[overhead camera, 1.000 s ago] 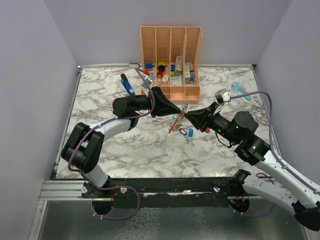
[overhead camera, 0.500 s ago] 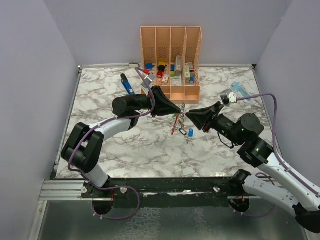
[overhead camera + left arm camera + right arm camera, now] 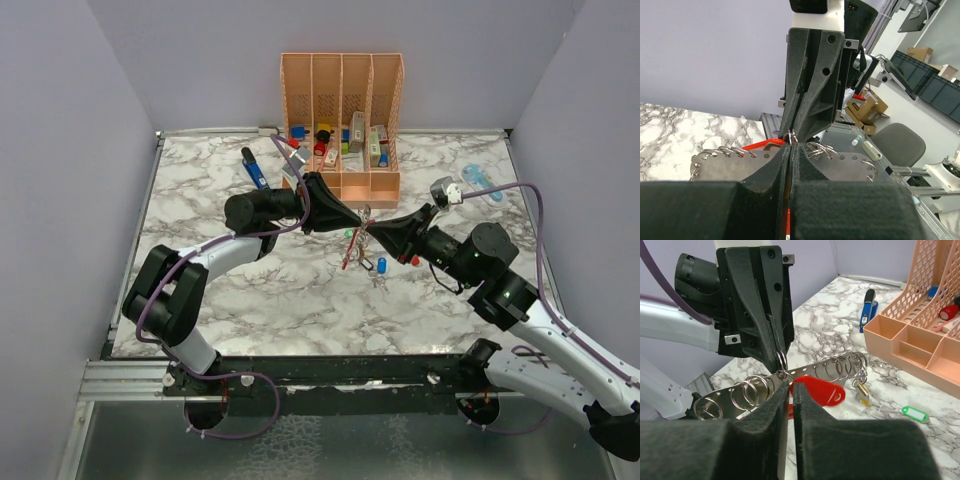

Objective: Put the keys on the keyring

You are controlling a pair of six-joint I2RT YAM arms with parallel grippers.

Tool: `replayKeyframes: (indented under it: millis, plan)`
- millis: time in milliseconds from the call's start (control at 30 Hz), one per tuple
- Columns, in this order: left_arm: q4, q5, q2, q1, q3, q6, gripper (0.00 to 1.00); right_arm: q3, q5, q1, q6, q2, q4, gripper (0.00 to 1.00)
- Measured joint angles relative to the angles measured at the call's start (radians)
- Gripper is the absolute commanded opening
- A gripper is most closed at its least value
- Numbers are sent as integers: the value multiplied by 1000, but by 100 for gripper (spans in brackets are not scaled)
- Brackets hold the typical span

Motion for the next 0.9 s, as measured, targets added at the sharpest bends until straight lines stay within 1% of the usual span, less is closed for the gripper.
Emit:
replayKeyframes:
  millis: [100,600,733,767,833,900]
  plan:
    - [0,0,0,0,2,-2,0,0,0,0,-3,-3,3,1]
    - [0,0,0,0,20,-15,0,0,-27,0,5,6,0,2]
    - [0,0,0,0,22,-18,0,0,-24,0,6,-2,-14,21]
    - [0,1,0,0,23,-19,0,0,-21,0,6,-8,-17,24]
    - [0,2,0,0,26,-21,0,0,-14,0,6,-26,-24,28]
    - [0,3,0,0,28,-23,0,0,-6,0,3,-47,-28,29]
